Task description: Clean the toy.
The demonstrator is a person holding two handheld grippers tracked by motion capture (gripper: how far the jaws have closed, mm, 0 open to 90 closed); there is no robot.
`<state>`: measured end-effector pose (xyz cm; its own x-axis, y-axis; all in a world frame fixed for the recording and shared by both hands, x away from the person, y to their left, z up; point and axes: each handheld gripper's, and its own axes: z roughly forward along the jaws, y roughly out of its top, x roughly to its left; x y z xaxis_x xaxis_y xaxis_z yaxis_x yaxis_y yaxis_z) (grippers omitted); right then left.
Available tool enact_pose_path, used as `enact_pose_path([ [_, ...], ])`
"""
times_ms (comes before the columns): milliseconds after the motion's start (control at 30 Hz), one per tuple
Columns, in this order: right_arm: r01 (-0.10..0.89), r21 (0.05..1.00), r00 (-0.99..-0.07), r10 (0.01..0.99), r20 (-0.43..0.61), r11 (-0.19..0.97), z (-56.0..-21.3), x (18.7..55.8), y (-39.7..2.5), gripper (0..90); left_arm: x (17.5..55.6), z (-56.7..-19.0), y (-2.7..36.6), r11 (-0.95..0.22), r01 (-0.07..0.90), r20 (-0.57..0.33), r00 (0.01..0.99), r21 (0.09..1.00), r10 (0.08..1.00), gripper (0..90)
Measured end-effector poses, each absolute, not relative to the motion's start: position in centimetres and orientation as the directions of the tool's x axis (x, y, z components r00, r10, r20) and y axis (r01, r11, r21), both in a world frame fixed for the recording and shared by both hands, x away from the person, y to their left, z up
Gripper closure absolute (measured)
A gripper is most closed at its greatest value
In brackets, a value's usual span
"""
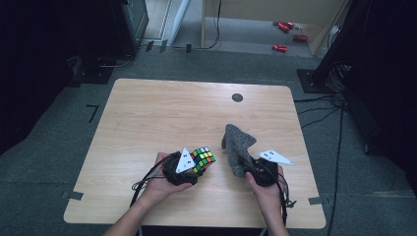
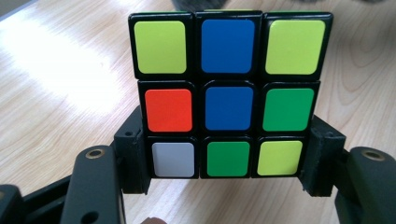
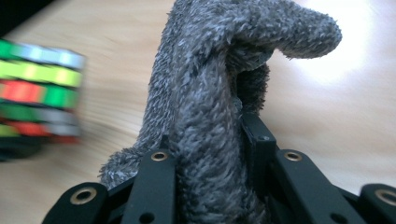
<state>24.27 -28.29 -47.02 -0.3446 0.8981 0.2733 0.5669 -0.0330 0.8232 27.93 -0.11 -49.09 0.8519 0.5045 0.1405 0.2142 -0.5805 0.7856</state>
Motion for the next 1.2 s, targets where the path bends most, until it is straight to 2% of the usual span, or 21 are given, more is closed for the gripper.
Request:
enact_pose_path([
  [200, 0.524, 0.85, -0.42, 0.853, 0.311, -0.052, -45.5, 23.3, -26.3, 70.4, 27.4, -49.1, -1.0, -0.584, 0.203, 0.133, 0.867, 0.786, 0.48, 35.0],
  [233, 0.51, 0.859, -0.461, 0.829, 0.315, -0.043, -45.1, 22.9, -25.1, 70.2, 27.2, -49.1, -1.3, -0.584, 0.199, 0.129, 0.873, 0.787, 0.471, 35.0],
  [433, 0.487, 0.874, -0.536, 0.794, 0.288, 0.011, -44.9, 22.3, -22.6, 69.4, 26.5, -48.8, -1.9, -0.568, 0.178, 0.12, 0.887, 0.803, 0.447, 35.0],
  [1200, 0.548, 0.832, -0.468, 0.794, 0.388, -0.083, -46.5, 23.5, -24.2, 67.9, 26.5, -48.8, -1.6, -0.567, 0.167, 0.126, 0.888, 0.807, 0.442, 35.0],
])
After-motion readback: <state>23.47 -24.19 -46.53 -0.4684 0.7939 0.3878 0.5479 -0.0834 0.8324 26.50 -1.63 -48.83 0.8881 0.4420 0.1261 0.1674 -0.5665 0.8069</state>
